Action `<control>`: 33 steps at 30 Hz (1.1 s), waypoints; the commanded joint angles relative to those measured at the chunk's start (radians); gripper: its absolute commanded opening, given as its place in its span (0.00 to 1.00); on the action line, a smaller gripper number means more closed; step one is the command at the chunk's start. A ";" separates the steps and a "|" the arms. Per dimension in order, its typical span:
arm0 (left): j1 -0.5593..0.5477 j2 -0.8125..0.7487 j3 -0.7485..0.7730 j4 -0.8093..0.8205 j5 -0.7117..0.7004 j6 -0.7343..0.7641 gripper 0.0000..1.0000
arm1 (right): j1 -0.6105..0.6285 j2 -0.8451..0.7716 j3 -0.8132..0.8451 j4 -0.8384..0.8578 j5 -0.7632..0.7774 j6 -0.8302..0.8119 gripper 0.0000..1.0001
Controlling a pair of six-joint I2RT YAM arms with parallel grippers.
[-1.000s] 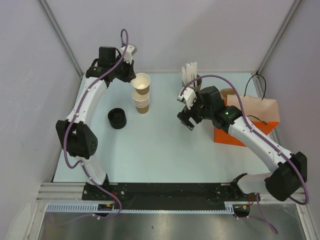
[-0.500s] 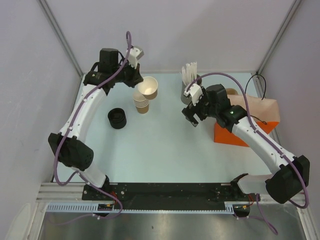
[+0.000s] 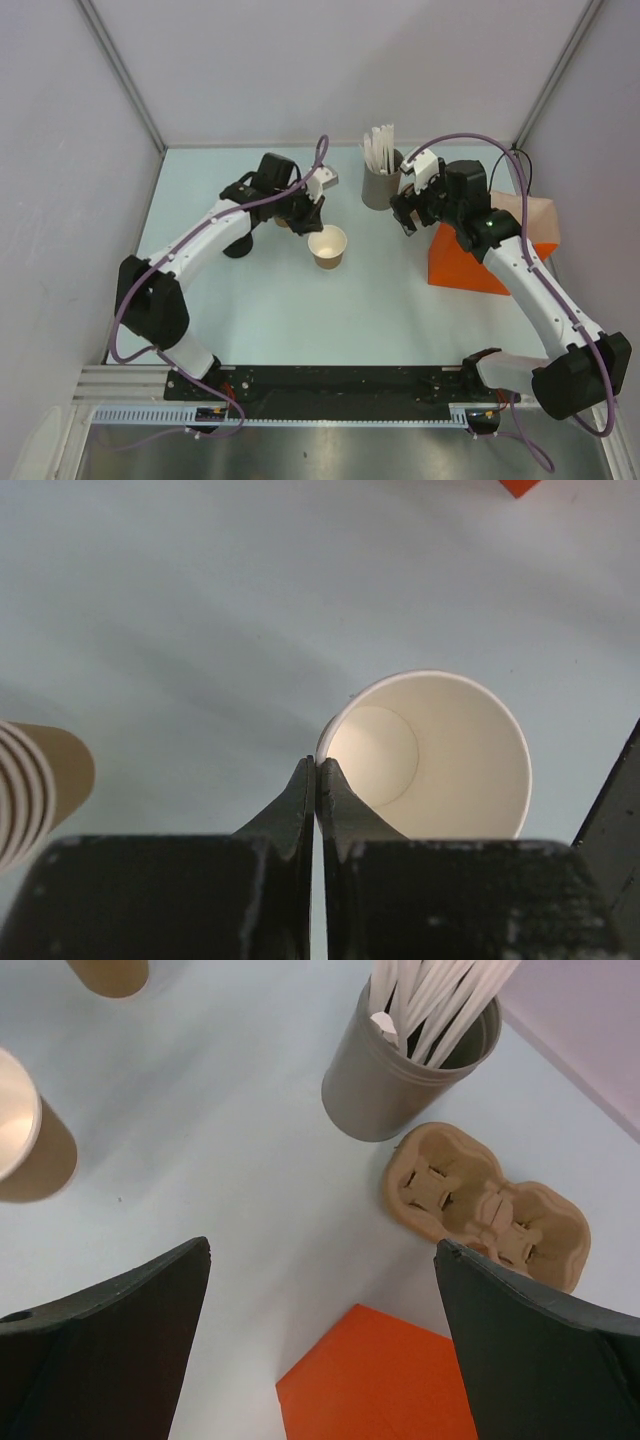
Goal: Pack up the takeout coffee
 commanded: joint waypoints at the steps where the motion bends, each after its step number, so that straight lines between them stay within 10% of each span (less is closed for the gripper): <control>1: -0.035 -0.003 -0.057 0.089 0.046 0.030 0.01 | -0.013 -0.032 0.003 0.037 -0.008 0.020 1.00; 33: -0.047 0.091 -0.250 0.318 0.072 0.023 0.03 | -0.016 -0.015 0.003 0.027 -0.017 0.003 1.00</control>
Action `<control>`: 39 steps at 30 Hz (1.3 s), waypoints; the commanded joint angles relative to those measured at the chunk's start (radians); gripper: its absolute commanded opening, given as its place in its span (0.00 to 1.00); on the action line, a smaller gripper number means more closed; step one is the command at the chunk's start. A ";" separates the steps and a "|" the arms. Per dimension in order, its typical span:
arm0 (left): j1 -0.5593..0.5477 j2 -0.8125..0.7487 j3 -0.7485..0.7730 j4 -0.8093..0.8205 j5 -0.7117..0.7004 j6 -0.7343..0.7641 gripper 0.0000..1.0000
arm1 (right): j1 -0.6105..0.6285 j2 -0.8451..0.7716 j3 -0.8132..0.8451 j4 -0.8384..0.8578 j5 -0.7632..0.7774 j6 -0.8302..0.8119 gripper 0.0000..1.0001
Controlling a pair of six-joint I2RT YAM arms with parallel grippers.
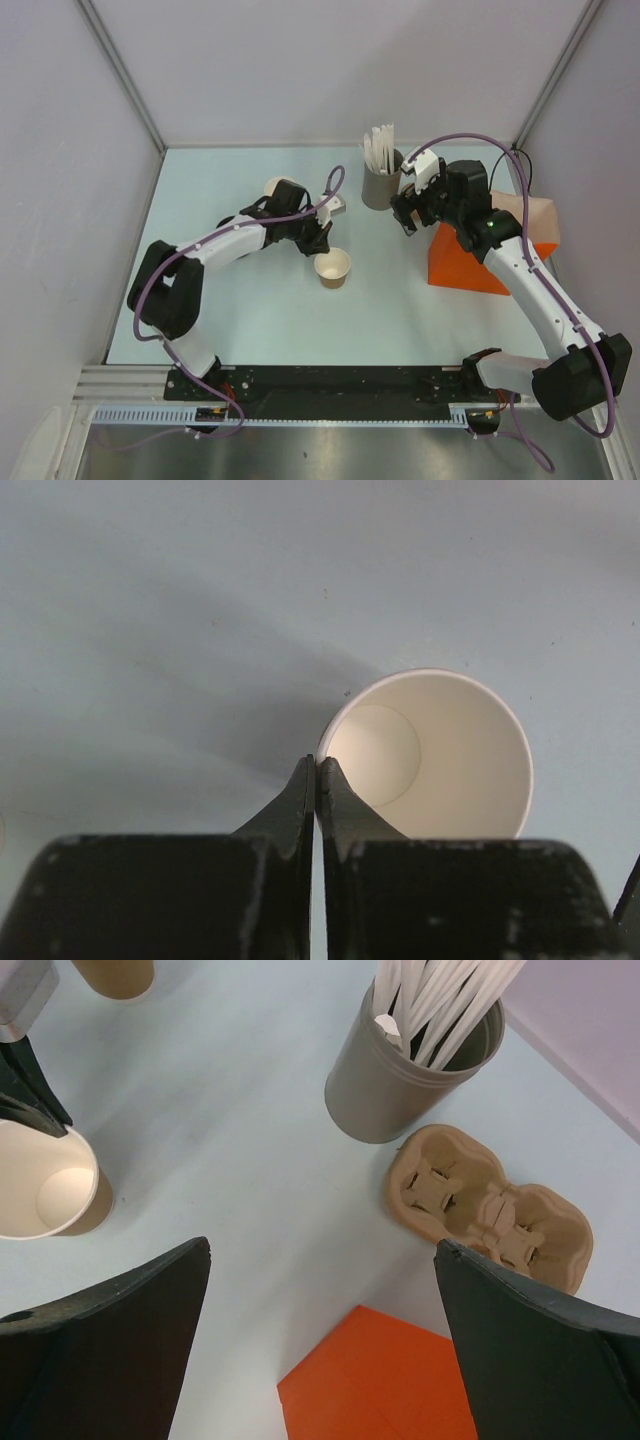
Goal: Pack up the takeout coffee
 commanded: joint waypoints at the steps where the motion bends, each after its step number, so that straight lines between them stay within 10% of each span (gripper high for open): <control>1: -0.005 0.010 -0.010 0.062 0.027 -0.027 0.04 | -0.004 -0.006 0.003 0.022 -0.007 0.002 1.00; 28: 0.002 -0.096 -0.031 0.073 0.024 -0.028 0.40 | -0.006 0.002 0.001 0.017 -0.013 -0.009 1.00; 39: 0.110 -0.256 -0.031 0.033 -0.005 0.011 0.82 | -0.003 0.010 0.000 0.002 -0.053 -0.029 1.00</control>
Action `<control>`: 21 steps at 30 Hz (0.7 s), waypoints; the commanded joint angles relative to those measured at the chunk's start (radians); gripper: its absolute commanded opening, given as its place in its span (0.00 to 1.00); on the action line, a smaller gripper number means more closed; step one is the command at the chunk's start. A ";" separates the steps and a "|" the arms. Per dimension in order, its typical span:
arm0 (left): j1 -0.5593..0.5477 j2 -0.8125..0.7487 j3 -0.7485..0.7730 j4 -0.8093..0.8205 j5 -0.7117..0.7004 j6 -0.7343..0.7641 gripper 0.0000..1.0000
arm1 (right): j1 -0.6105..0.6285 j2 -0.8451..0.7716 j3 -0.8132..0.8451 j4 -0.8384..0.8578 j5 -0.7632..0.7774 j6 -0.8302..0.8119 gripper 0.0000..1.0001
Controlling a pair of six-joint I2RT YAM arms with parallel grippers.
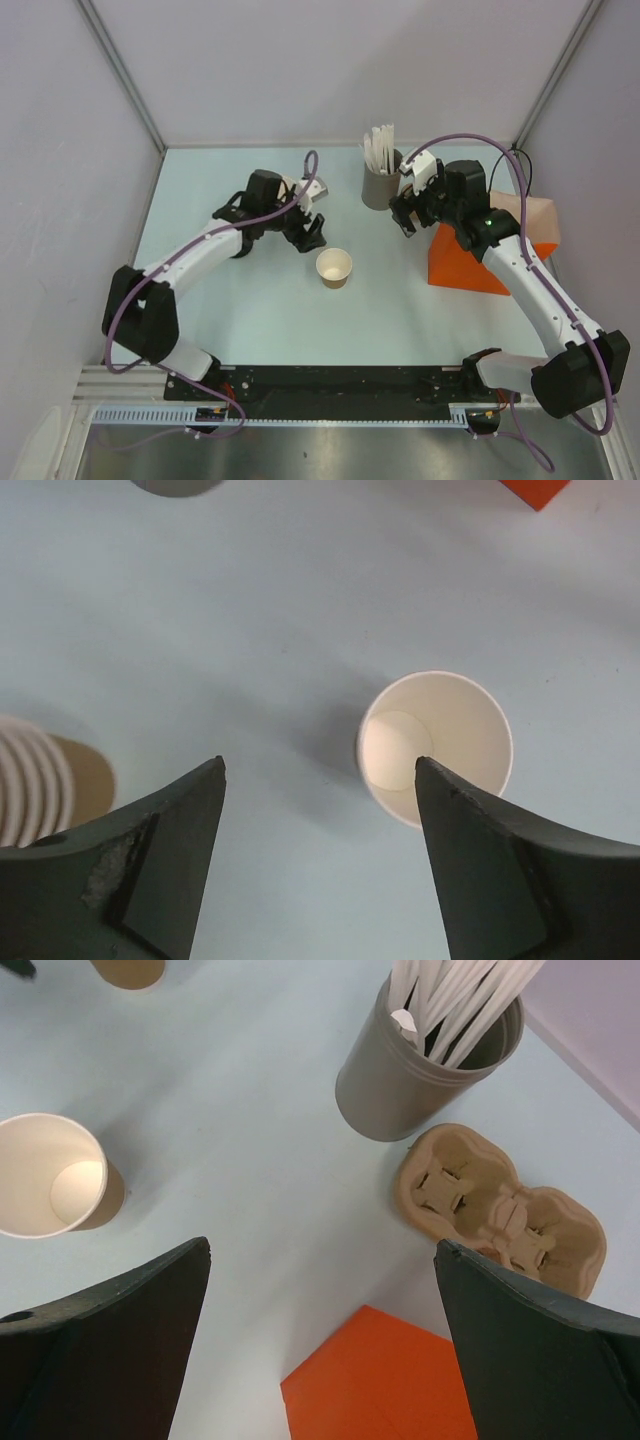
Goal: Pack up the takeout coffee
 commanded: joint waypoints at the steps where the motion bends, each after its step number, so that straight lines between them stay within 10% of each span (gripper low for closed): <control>1: 0.063 -0.117 -0.001 -0.005 -0.014 0.040 0.84 | -0.002 -0.004 -0.001 0.006 -0.039 -0.020 1.00; 5: 0.135 -0.203 -0.006 -0.058 -0.055 0.091 0.99 | -0.001 0.003 -0.001 0.007 -0.036 -0.020 1.00; 21: 0.413 -0.442 -0.188 -0.203 -0.117 0.327 0.99 | 0.055 -0.006 -0.001 0.001 -0.029 -0.034 1.00</control>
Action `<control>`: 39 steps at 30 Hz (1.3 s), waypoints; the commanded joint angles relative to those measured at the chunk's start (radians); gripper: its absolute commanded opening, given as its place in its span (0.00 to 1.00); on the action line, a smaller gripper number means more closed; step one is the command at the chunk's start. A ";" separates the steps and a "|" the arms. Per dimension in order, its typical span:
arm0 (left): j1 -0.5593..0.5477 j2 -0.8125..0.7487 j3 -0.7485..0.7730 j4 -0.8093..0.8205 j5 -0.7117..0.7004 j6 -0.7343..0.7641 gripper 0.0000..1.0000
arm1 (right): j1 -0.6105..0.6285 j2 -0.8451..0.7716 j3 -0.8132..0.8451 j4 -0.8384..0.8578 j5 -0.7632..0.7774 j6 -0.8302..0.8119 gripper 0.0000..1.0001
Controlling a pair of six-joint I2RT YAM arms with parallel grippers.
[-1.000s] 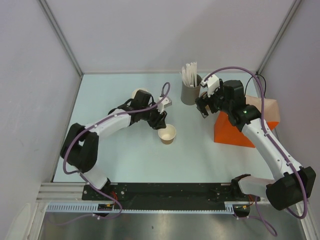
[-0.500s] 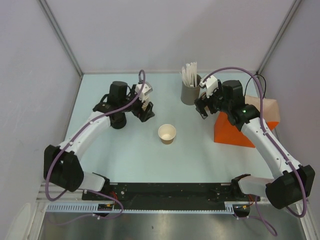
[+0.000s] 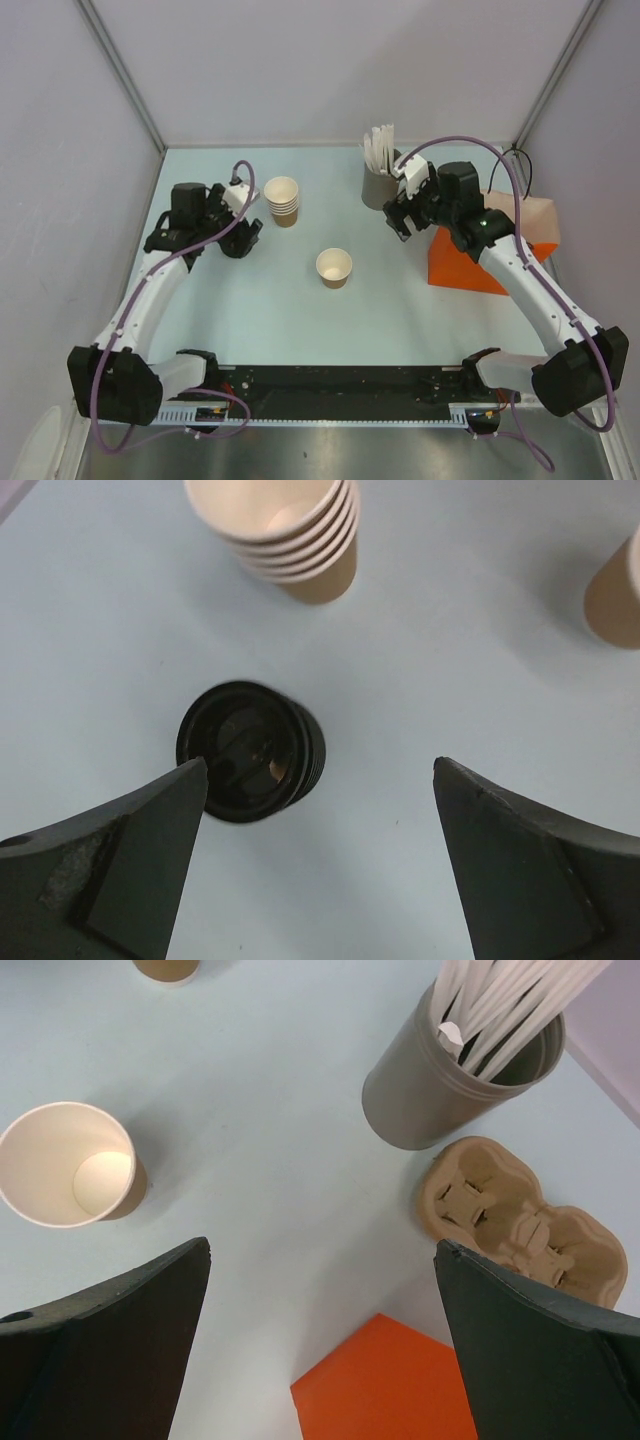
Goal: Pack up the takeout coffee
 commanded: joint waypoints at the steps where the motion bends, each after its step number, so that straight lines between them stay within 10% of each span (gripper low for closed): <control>1: 0.065 -0.076 -0.049 -0.027 0.053 0.094 1.00 | 0.025 -0.017 -0.001 0.010 -0.002 -0.014 1.00; 39: 0.067 0.217 -0.053 0.170 0.001 0.097 0.70 | 0.042 0.010 -0.001 0.006 -0.013 -0.009 1.00</control>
